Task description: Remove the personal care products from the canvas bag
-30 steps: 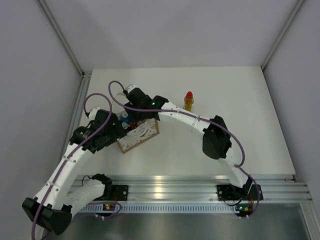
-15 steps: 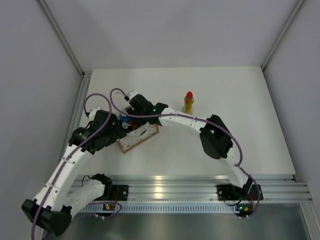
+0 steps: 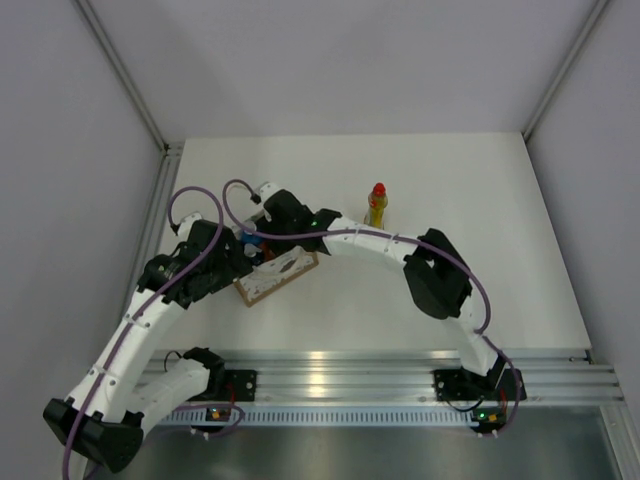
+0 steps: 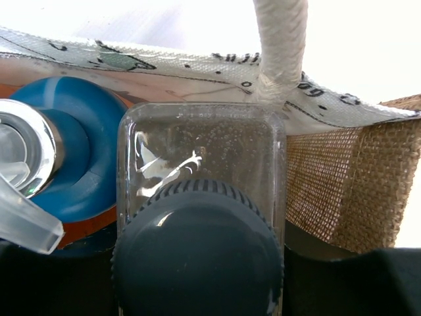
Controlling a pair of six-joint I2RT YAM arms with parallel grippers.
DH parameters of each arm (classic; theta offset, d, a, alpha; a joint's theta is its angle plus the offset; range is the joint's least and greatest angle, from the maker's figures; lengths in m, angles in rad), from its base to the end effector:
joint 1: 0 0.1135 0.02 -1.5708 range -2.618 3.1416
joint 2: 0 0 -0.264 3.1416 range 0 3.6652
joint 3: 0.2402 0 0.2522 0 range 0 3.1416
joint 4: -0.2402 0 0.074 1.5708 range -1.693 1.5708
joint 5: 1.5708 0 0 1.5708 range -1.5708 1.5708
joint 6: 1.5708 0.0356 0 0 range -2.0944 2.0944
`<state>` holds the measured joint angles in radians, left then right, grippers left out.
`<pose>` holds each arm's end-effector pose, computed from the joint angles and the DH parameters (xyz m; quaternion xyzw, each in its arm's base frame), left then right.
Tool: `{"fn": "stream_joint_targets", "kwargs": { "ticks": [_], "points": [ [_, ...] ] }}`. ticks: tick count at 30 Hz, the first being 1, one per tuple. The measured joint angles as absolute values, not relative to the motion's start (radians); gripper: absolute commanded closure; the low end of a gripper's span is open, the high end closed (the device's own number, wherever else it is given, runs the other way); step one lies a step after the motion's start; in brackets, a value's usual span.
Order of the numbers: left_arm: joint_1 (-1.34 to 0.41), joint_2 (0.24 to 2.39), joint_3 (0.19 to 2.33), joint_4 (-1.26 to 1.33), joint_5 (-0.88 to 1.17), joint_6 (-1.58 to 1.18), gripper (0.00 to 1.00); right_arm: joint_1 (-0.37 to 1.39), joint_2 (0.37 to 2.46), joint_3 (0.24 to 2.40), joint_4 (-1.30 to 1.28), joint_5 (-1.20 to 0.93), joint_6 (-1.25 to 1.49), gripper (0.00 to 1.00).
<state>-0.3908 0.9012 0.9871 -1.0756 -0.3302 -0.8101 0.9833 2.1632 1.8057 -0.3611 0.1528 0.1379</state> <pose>0.1469 -0.0481 0.3113 -0.2427 0.9146 -0.0297 0.3221 0.2817 0.4132 0.2311 -0.3437 0.8410 0.1603 0.3860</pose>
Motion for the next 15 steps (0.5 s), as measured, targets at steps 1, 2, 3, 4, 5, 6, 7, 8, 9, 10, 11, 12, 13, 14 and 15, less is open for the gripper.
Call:
{"fn": "stream_joint_targets", "kwargs": {
  "ticks": [1, 2, 3, 4, 5, 6, 7, 8, 9, 10, 11, 12, 13, 14, 15],
  "points": [
    [-0.391, 0.901, 0.987, -1.076, -0.33, -0.811, 0.02, 0.981, 2.162, 1.806, -0.362, 0.15, 0.134, 1.0],
    [-0.391, 0.901, 0.987, -1.076, -0.33, -0.811, 0.02, 0.979, 2.161, 1.806, -0.363, 0.144, 0.131, 1.0],
    [-0.391, 0.901, 0.987, -1.076, -0.33, -0.811, 0.02, 0.977, 2.16, 1.806, -0.363, 0.14, 0.13, 1.0],
    [-0.391, 0.901, 0.987, -1.076, -0.33, -0.812, 0.02, 0.974, 2.159, 1.805, -0.364, 0.135, 0.129, 1.0],
    [-0.391, 0.901, 0.987, -1.076, -0.33, -0.812, 0.02, 0.972, 2.157, 1.804, -0.364, 0.131, 0.127, 1.0],
    [-0.391, 0.901, 0.987, -1.076, -0.33, -0.812, 0.02, 0.969, 2.151, 1.798, -0.363, 0.125, 0.125, 1.0],
    [-0.391, 0.901, 0.987, -1.076, -0.33, -0.812, 0.02, 0.966, 2.145, 1.793, -0.364, 0.121, 0.123, 1.0],
    [-0.391, 0.901, 0.987, -1.076, -0.33, -0.813, 0.02, 0.964, 2.141, 1.791, -0.368, 0.118, 0.122, 1.0],
    [-0.391, 0.901, 0.987, -1.076, -0.33, -0.813, 0.02, 0.962, 2.134, 1.787, -0.368, 0.117, 0.121, 1.0],
    [-0.391, 0.901, 0.987, -1.076, -0.33, -0.813, 0.02, 0.959, 2.127, 1.782, -0.368, 0.113, 0.119, 1.0],
    [-0.391, 0.901, 0.987, -1.076, -0.331, -0.813, 0.02, 0.957, 2.117, 1.776, -0.367, 0.11, 0.117, 1.0],
    [-0.391, 0.901, 0.987, -1.076, -0.331, -0.813, 0.02, 0.955, 2.108, 1.772, -0.368, 0.108, 0.116, 1.0],
    [-0.391, 0.901, 0.987, -1.076, -0.331, -0.814, 0.02, 0.954, 2.095, 1.765, -0.367, 0.107, 0.114, 1.0],
    [-0.391, 0.901, 0.987, -1.076, -0.331, -0.814, 0.02, 0.953, 2.086, 1.763, -0.368, 0.106, 0.113, 1.0],
    [-0.391, 0.901, 0.987, -1.076, -0.331, -0.817, 0.02, 0.952, 2.075, 1.761, -0.368, 0.106, 0.113, 1.0]
  ]
}}
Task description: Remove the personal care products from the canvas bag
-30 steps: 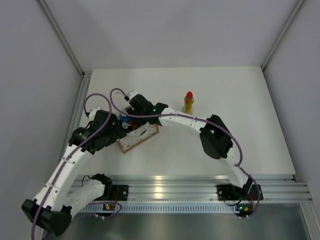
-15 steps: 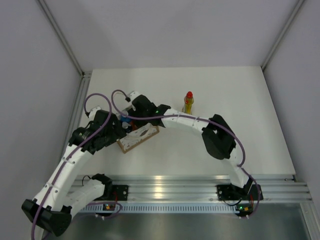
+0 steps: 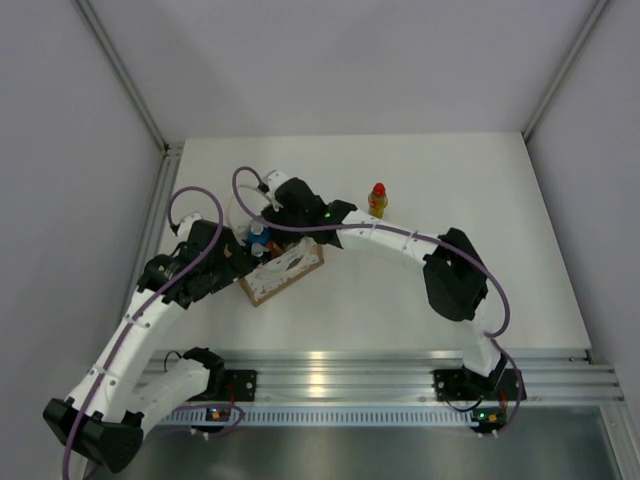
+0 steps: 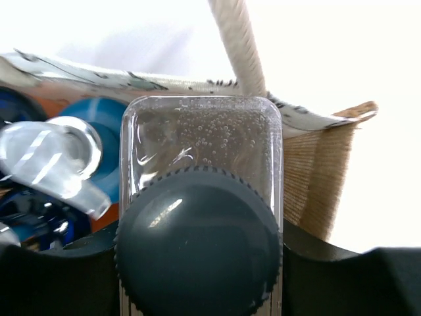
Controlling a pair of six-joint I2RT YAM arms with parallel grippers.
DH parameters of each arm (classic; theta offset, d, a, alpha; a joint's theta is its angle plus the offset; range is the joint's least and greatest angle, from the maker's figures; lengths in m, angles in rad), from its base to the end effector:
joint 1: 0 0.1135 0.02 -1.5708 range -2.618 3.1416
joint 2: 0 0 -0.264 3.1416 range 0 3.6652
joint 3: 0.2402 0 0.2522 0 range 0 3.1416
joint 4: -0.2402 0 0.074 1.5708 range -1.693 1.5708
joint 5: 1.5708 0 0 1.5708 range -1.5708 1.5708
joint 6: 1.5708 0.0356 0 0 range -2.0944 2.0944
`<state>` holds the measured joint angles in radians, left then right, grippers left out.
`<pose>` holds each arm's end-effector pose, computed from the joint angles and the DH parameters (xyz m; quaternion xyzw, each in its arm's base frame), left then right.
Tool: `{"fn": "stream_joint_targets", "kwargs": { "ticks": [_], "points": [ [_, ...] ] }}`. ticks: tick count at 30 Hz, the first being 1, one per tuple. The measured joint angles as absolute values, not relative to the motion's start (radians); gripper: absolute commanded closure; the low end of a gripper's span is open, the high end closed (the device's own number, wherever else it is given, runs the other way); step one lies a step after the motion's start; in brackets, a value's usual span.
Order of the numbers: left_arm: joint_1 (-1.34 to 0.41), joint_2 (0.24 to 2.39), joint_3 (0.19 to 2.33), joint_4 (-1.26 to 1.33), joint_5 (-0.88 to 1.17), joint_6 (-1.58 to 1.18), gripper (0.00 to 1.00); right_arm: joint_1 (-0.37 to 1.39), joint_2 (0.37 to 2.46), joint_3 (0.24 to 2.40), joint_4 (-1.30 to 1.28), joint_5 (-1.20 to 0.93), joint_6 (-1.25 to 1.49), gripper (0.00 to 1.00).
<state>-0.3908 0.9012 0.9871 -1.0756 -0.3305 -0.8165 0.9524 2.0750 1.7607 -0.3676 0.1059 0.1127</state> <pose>0.1469 -0.0480 0.3113 -0.2457 0.9138 -0.0307 0.3221 0.2836 0.3922 0.2570 -0.3467 0.8326 0.1768 0.3942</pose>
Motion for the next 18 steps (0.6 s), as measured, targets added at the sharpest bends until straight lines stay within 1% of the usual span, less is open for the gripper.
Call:
{"fn": "stream_joint_targets", "kwargs": {
  "ticks": [18],
  "points": [
    [-0.391, 0.893, 0.987, -1.076, -0.331, -0.818, 0.02, 0.95, 1.894, 1.761, -0.368, 0.124, 0.07, 1.0]
  ]
}}
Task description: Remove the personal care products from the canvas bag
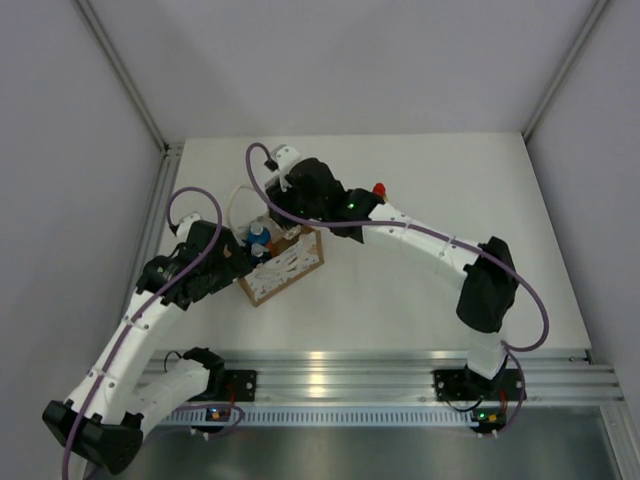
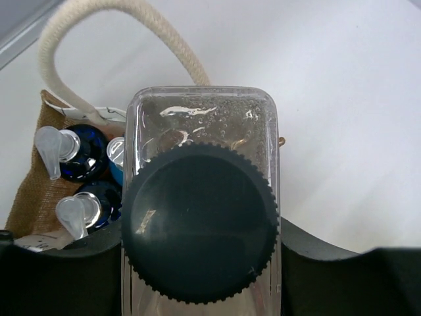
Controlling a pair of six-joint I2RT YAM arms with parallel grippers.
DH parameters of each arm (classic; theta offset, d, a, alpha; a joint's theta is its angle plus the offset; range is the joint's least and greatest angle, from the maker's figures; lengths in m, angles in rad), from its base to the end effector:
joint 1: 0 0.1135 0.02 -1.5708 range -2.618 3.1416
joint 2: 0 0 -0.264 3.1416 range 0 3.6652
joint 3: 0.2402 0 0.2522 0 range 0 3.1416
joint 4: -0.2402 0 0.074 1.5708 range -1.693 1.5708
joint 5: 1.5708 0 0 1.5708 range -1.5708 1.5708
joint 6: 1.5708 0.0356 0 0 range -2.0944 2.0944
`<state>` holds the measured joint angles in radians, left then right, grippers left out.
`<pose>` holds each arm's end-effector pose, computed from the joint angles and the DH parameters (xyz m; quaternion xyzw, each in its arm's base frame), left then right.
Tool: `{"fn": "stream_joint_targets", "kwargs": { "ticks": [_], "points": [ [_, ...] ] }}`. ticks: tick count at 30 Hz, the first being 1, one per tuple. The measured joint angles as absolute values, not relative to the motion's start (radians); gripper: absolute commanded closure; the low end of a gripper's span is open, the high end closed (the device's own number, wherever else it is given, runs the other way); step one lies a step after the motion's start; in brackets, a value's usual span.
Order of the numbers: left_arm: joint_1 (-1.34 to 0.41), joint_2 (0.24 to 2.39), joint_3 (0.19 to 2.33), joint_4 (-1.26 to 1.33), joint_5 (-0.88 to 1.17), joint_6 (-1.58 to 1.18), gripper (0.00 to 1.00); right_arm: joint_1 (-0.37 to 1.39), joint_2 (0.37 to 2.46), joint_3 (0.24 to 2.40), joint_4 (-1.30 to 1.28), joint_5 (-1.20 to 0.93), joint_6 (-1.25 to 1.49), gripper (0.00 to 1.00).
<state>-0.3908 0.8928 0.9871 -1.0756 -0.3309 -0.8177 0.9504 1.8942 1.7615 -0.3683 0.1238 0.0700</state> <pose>0.1454 -0.0474 0.3124 -0.2467 0.9123 -0.0331 0.3253 0.2655 0.3640 0.3384 -0.3374 0.7903 0.2020 0.4700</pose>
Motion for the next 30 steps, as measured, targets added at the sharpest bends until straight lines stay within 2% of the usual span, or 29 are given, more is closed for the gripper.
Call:
{"fn": "stream_joint_targets", "kwargs": {
  "ticks": [16, 22, 30],
  "points": [
    [-0.391, 0.891, 0.987, -1.076, -0.333, -0.822, 0.02, 0.892, 1.659, 1.831, -0.435, 0.244, -0.003, 1.0],
    [-0.391, 0.883, 0.987, -1.076, -0.332, -0.828, 0.02, 0.691, 1.541, 1.806, -0.456, 0.284, -0.02, 1.0],
    [-0.391, 0.883, 0.987, -1.076, -0.329, -0.829, 0.02, 0.352, 1.41, 1.637, -0.457, 0.299, 0.01, 1.0]
  ]
}}
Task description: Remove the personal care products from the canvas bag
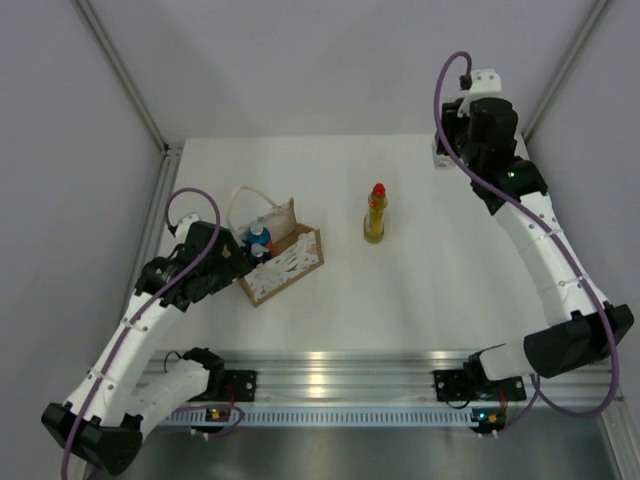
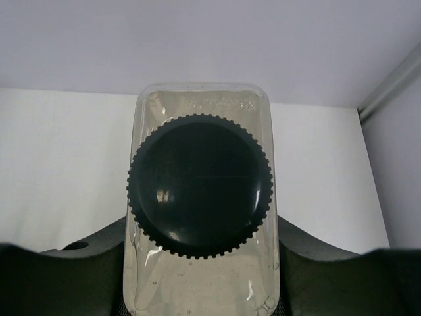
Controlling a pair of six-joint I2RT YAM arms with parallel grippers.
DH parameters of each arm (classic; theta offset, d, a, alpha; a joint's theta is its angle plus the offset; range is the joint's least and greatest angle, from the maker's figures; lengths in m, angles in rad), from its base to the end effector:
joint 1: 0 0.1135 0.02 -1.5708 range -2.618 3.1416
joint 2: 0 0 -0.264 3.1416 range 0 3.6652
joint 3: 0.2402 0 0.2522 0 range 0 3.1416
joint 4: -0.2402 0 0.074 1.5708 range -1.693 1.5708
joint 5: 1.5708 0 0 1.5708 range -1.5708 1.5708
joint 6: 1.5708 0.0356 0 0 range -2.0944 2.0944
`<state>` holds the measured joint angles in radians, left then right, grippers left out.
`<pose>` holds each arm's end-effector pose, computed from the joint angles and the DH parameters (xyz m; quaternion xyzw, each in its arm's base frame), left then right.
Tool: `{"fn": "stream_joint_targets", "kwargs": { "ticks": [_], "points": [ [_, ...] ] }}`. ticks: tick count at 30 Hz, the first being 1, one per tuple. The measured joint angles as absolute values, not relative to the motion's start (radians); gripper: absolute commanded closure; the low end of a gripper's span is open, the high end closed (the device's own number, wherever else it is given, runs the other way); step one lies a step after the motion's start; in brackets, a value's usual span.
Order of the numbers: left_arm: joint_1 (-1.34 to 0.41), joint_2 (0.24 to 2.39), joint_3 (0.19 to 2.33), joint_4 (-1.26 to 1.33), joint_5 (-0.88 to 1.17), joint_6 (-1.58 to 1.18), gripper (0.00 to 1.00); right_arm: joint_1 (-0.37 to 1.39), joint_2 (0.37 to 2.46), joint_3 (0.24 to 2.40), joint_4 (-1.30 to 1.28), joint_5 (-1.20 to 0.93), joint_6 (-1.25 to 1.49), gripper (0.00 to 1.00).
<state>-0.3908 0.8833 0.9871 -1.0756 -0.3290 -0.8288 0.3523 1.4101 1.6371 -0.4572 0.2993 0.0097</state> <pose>0.1436 -0.0467 0.3136 -0.2519 0.9096 -0.0384 0.3282 0.2928 0.0965 0.4630 -0.0408 0.7793 -0.0043 0.6253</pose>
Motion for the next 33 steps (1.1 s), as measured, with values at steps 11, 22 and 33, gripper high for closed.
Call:
{"fn": "stream_joint_targets", "kwargs": {
  "ticks": [11, 22, 33],
  "points": [
    [-0.391, 0.884, 0.987, -1.076, -0.328, -0.828, 0.02, 0.179, 1.402, 1.261, -0.342, 0.096, 0.081, 1.0],
    [-0.391, 0.875, 0.987, -1.076, -0.326, -0.828, 0.02, 0.176, 1.436, 1.085, -0.096, -0.051, 0.088, 1.0],
    [-0.391, 0.872, 0.987, -1.076, -0.325, -0.828, 0.02, 0.176, 1.528, 1.019, 0.032, -0.121, -0.032, 1.0]
  ]
}}
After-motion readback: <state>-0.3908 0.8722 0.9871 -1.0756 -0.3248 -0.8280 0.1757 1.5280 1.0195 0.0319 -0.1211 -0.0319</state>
